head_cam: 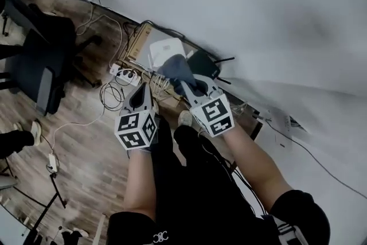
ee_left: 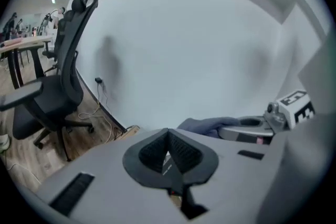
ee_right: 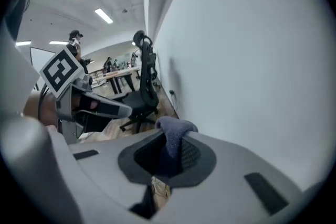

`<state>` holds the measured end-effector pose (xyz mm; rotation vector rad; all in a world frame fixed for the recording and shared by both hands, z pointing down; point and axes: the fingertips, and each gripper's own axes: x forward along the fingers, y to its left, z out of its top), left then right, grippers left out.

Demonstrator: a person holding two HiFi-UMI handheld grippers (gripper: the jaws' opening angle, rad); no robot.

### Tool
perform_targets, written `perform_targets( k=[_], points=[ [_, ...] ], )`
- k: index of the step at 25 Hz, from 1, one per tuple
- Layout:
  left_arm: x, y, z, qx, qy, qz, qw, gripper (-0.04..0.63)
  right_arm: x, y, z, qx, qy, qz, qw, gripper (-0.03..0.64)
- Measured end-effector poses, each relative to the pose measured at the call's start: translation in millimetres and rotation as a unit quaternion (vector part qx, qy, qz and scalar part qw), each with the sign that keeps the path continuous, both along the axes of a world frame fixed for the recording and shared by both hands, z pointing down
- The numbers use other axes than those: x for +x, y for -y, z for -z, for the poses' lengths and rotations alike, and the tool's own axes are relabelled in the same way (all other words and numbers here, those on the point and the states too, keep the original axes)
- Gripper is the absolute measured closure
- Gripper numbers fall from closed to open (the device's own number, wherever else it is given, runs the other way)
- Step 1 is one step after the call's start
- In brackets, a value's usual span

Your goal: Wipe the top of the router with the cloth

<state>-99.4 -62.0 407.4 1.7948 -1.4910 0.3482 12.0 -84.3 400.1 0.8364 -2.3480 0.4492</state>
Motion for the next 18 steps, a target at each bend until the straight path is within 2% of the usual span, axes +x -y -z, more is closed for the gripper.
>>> perform_targets(
  k=[3,8,12,15,18],
  points=[
    [-9,12,81,0.044,0.014,0.007,0.9989,0.598,2,0,82,0.058,0.054,-0.046,0.996,0.604],
    [-5,16,205,0.130,0.042,0.005,0.9906,0.598,20,3,211,0.144,0.149,-0.095,0.974,0.604],
    [9,-1,282,0.179,0.101,-0.022,0.9783,0.598,33,-6,292,0.208,0.205,-0.113,0.950,0.604],
    [24,-6,341,0.224,0.097,-0.024,0.9695,0.598,41,-9,341,0.240,0.234,-0.125,0.934,0.604],
    [39,-6,391,0.277,0.091,-0.025,0.9562,0.598,45,-9,374,0.265,0.245,-0.116,0.925,0.604]
  ],
)
